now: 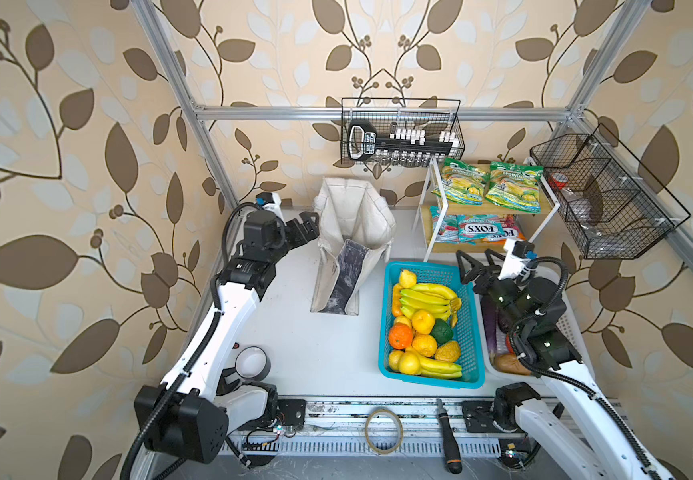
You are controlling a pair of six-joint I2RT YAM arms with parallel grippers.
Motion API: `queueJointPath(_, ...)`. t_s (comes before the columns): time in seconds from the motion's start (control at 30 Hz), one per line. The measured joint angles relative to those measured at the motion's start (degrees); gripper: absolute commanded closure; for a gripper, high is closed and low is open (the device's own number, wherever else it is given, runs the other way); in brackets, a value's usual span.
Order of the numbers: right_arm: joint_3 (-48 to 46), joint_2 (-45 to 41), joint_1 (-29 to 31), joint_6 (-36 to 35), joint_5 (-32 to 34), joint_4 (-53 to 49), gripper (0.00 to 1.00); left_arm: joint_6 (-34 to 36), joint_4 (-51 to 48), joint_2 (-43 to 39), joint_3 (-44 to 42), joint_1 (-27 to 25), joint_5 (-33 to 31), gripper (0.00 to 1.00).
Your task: Place the food into the grocery bag and tie it
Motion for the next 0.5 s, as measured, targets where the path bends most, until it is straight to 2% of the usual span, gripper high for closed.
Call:
queueJointPath(0.07,3.61,0.96,9.77,-2.91,4.33,-2.56,0.00,0.31,-4.48,5.46,4.70,-0.70,-0.09,0.02)
queueJointPath(0.17,10.12,5.29,20.44,-6.47,10.38,-5.81,0.00,1.01,-9.25,14.01,10.51,-0.44,-0.11,0.03)
queueJointPath(0.23,14.38,9.33,24.76,-8.13,12.76,-7.13,0.00,1.27,-12.50,19.47,14.03,-0.44,-0.22,0.04)
queueJointPath(0.3,17.20,12.96,27.04,-8.98,13.79,-7.89,0.00,1.44,-14.69,23.43,16.13,-0.44,-0.17,0.13)
queueJointPath(0.33,18.16,14.69,27.69,-9.16,13.97,-8.20,0.00,1.44,-15.30,25.05,16.52,-0.42,0.00,0.23)
queueJointPath(0.47,20.50,20.41,28.22,-9.33,14.16,-9.88,0.00,1.99,-16.22,27.23,16.57,-0.42,1.53,0.89)
queueJointPath(0.5,20.94,21.46,28.22,-9.35,14.16,-10.38,0.00,2.14,-16.24,27.23,16.57,-0.44,1.68,1.00)
